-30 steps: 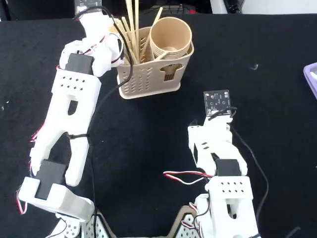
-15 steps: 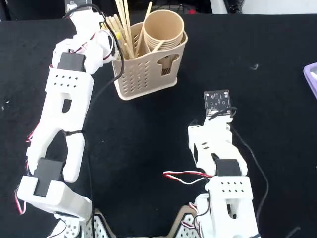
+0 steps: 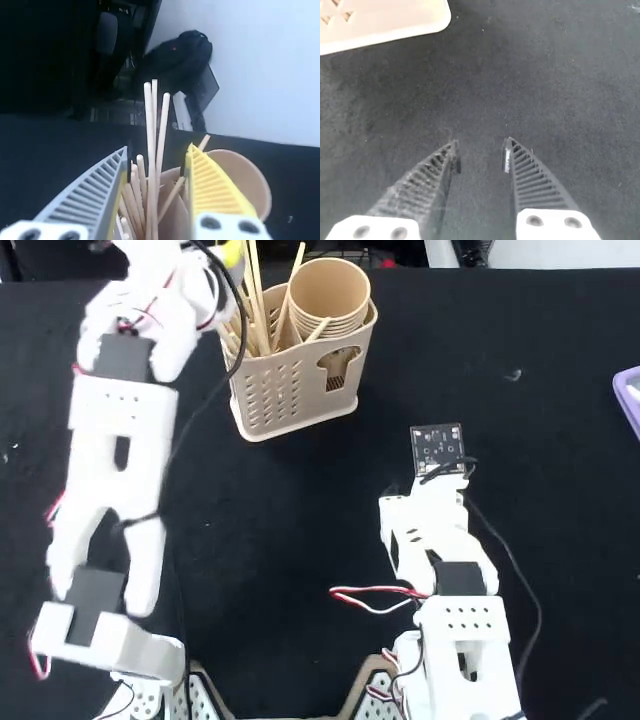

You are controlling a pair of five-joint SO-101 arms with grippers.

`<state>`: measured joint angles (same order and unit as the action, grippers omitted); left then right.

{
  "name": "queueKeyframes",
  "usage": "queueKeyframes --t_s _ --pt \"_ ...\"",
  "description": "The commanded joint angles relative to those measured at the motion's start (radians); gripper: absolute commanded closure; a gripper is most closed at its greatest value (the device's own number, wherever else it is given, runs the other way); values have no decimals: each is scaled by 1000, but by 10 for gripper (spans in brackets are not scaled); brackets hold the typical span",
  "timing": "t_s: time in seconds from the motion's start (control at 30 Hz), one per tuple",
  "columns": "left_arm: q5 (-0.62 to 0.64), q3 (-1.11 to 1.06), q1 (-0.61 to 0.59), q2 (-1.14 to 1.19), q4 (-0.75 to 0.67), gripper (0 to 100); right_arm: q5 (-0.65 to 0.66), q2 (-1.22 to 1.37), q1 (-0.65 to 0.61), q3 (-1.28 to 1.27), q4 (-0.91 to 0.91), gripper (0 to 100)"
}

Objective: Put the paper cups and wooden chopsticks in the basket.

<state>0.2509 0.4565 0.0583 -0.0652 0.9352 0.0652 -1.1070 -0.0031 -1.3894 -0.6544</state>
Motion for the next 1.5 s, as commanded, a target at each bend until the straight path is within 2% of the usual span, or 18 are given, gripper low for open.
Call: queueKeyframes --t_s 0.0,0.1,0.23,0.33,0.4,0.5,0.63,0.83,0.93,1.03,1.17,1.3,1.47 --pt "3 96 -7 -161 176 809 -6 -21 -9 15 23 850" --pt "2 41 -35 -259 316 809 -11 -21 -9 25 15 860" --pt "2 -90 -125 -400 494 816 -6 -21 -9 47 5 963" --pt "2 -268 -259 -520 574 909 -6 -22 -9 110 -68 979" --pt "-5 -426 -366 -603 560 977 -8 -22 -9 171 -127 977" --pt "-80 -707 -507 -733 486 948 -5 -22 -11 249 -209 977" --pt "-163 -1064 -596 -959 371 945 -12 -22 -17 306 -256 974" --pt "-224 -1570 -610 -1359 210 946 -12 -24 -11 306 -292 973" --pt "-236 -1742 -608 -1596 199 946 -21 -77 -17 318 -382 975" --pt "-278 -1874 -601 -1789 236 945 -92 -211 -11 346 -497 975" --pt "-321 -1916 -578 -1708 321 948 -123 -470 -15 318 -644 973" --pt "-311 -1929 -555 -1705 390 948 -123 -788 -17 185 -674 973" --pt "-178 -1934 -374 -1705 387 948 -133 -736 -17 81 -660 973"
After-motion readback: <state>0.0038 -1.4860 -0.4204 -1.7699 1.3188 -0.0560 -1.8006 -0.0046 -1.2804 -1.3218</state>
